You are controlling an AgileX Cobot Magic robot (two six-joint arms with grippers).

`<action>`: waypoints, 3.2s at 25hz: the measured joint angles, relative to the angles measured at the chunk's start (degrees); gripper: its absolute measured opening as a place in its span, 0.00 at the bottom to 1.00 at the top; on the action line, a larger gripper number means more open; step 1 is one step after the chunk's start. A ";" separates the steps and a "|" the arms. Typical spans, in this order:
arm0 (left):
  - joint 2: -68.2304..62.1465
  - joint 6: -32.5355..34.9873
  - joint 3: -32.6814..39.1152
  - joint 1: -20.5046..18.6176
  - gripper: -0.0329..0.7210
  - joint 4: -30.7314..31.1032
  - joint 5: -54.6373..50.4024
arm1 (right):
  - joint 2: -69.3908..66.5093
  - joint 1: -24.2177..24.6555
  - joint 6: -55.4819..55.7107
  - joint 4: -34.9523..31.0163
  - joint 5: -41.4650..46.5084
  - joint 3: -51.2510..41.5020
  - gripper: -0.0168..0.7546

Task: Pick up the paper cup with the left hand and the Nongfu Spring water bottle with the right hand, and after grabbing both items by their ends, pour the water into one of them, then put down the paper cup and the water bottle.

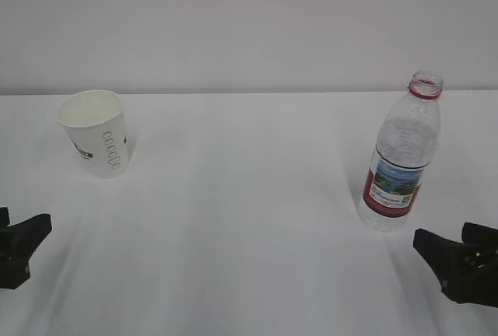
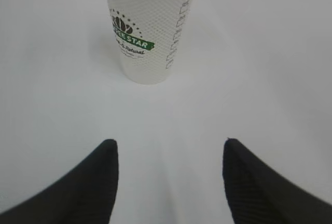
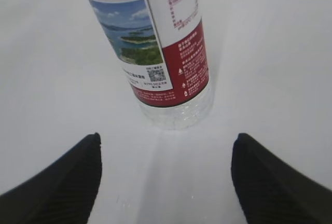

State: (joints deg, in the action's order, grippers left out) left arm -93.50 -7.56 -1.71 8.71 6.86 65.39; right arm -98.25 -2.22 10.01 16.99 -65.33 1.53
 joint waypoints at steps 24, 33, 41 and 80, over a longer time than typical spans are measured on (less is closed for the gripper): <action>0.00 0.00 0.00 0.00 0.66 5.62 0.00 | -0.66 0.00 -0.21 0.01 -0.37 8.09 0.79; 0.00 0.00 0.00 0.00 0.66 5.35 0.00 | -4.84 0.00 -0.73 2.87 -0.37 10.97 0.79; 0.00 0.00 0.00 0.00 0.66 3.14 0.13 | -10.42 0.00 -0.83 4.09 -0.37 14.57 0.79; 0.00 0.00 0.00 0.00 0.66 -0.07 0.39 | -17.94 0.00 2.93 6.38 -0.29 26.10 0.90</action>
State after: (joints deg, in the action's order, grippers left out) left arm -93.50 -7.56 -1.71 8.71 6.79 65.78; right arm -116.19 -2.22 12.94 23.37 -65.62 27.63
